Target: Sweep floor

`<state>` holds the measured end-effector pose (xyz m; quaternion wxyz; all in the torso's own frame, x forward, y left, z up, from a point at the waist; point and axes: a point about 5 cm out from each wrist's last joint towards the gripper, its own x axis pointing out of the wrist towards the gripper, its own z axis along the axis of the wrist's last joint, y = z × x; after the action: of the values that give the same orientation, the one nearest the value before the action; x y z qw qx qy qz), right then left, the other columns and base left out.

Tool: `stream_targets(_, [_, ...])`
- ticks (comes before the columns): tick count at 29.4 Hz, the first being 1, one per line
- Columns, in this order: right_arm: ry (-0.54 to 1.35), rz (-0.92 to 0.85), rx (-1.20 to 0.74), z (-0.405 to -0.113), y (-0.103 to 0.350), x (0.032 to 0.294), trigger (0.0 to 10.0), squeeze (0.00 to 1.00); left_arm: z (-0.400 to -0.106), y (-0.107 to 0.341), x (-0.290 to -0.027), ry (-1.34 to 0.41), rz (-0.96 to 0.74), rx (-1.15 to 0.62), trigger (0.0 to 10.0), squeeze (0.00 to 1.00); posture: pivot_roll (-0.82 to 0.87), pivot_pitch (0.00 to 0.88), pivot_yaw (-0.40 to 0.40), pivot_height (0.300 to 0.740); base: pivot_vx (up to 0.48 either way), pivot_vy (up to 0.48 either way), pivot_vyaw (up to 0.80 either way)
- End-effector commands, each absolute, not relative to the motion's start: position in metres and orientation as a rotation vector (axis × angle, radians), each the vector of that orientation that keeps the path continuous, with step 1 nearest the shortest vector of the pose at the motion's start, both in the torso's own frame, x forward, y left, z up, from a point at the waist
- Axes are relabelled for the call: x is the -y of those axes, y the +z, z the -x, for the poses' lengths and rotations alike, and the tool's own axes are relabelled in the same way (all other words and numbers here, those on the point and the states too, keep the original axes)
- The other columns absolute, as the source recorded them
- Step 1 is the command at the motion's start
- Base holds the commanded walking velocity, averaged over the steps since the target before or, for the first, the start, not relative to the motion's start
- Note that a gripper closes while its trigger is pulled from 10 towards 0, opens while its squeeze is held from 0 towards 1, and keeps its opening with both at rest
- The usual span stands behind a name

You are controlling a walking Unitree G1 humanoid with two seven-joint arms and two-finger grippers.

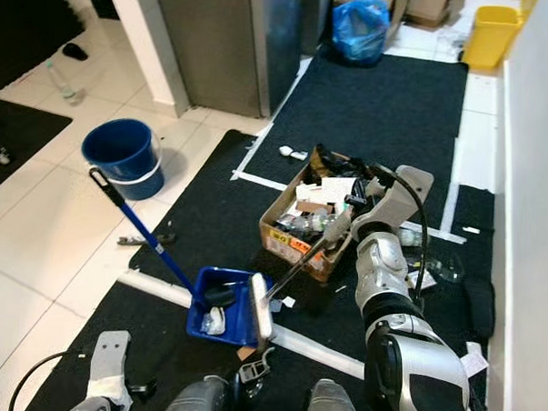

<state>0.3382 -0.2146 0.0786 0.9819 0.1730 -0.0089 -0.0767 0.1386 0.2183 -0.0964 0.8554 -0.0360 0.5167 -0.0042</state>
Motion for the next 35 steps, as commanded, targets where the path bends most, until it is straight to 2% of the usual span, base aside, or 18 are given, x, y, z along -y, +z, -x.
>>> stream_targets(1, [-0.152,-0.308,0.088,-0.343,0.093,0.215,10.0,0.00,-0.141,-0.095,-0.221,-0.012,0.057,-1.081,10.0,0.00,0.07,0.005,0.061,0.740,0.000,0.000,0.00])
stream_targets(5, [-0.172,-0.178,0.121,-0.343,0.101,0.219,10.0,0.00,-0.142,-0.094,-0.222,-0.015,0.055,-1.072,10.0,0.00,0.07,0.004,0.060,0.740,0.000,0.000,0.00])
stream_targets(18, [-0.209,-0.008,0.150,-0.348,0.117,0.229,10.0,0.00,-0.143,-0.093,-0.229,0.035,0.051,-1.058,10.0,0.00,0.08,0.004,0.057,0.740,0.000,0.000,0.00])
stream_targets(19, [-0.219,-0.001,0.122,-0.347,0.112,0.229,10.0,0.00,-0.138,-0.092,-0.241,0.086,0.030,-1.065,10.0,0.00,0.09,0.009,0.053,0.740,0.000,0.000,0.00])
stream_targets(24, [-0.226,0.005,0.101,-0.347,0.108,0.228,10.0,0.00,-0.131,-0.090,-0.256,0.147,-0.010,-1.077,10.0,0.00,0.09,0.010,0.052,0.740,0.000,0.000,0.00])
stream_targets(26, [-0.232,0.013,0.090,-0.346,0.106,0.227,10.0,0.00,-0.124,-0.085,-0.279,0.248,-0.082,-1.083,10.0,0.00,0.09,0.010,0.052,0.740,0.000,0.000,0.00])
stream_targets(27, [-0.239,0.020,0.080,-0.346,0.105,0.228,10.0,0.00,-0.121,-0.077,-0.302,0.353,-0.133,-1.068,10.0,0.00,0.10,0.016,0.045,0.740,0.000,0.000,0.00])
stream_targets(29, [-0.239,0.020,0.080,-0.346,0.105,0.228,10.0,0.00,-0.121,-0.077,-0.302,0.353,-0.133,-1.068,10.0,0.00,0.10,0.016,0.045,0.740,0.000,0.000,0.00])
stream_targets(35, [-0.246,0.028,0.056,-0.345,0.101,0.227,10.0,0.00,-0.125,-0.055,-0.342,0.539,-0.210,-0.993,10.0,0.00,0.12,0.022,0.034,0.740,0.000,0.000,0.00])
